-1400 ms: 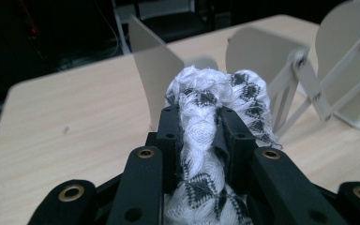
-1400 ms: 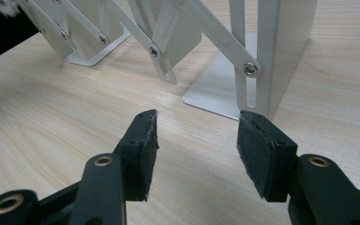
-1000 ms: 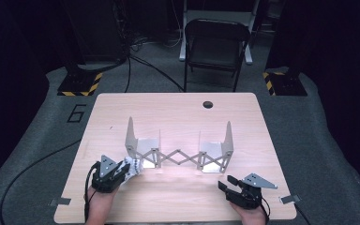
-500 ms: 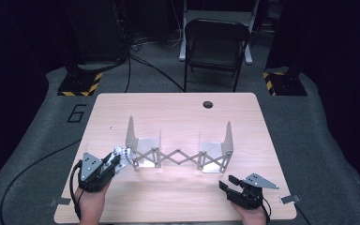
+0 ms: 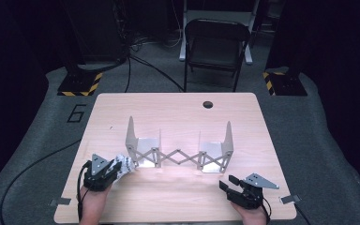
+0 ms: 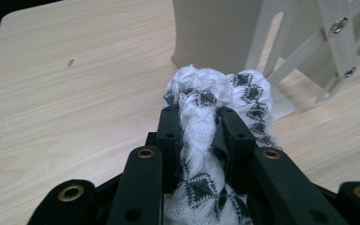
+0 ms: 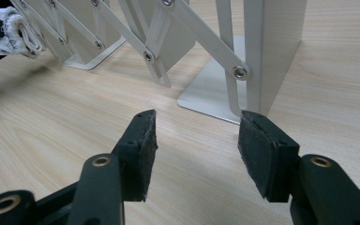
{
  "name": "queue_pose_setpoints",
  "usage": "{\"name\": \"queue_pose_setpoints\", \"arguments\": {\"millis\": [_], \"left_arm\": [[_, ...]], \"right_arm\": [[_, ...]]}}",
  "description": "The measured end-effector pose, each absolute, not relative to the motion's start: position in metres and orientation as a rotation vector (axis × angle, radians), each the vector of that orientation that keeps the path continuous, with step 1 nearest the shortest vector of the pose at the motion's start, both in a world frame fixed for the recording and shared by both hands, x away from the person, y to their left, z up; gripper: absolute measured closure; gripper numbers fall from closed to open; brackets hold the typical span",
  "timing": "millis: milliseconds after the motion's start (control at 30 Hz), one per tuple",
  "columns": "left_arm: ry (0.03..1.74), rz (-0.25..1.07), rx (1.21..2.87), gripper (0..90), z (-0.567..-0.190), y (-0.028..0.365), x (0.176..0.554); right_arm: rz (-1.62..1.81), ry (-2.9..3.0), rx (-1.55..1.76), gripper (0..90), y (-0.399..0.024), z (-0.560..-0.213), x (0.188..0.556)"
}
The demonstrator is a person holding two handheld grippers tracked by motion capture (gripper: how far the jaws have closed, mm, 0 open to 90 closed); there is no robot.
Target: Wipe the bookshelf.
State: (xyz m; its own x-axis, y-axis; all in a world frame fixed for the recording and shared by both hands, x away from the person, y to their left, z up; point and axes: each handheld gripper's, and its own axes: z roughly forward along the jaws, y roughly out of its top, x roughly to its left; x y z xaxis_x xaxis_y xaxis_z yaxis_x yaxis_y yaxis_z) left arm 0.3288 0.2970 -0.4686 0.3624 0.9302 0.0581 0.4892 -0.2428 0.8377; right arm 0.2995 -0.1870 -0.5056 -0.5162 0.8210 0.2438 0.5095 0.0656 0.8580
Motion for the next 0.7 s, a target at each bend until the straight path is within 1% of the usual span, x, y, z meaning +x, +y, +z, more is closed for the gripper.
{"name": "queue_pose_setpoints", "arguments": {"millis": [200,333,533,700], "left_arm": [[1.279,0.775,1.755,72.9,-0.454,0.314,0.320],[1.259,0.788,1.711,72.9,-0.444,0.316,0.314],[1.202,0.813,1.725,72.7,-0.432,0.313,0.306],[1.234,0.802,1.724,72.2,-0.435,0.323,0.303]], "right_arm": [[1.442,2.022,1.350,46.2,-0.189,-0.505,0.299],[1.442,2.020,1.363,45.8,-0.190,-0.505,0.299],[1.443,2.019,1.364,45.0,-0.190,-0.505,0.299],[1.440,2.011,1.374,43.7,-0.191,-0.505,0.299]]}}
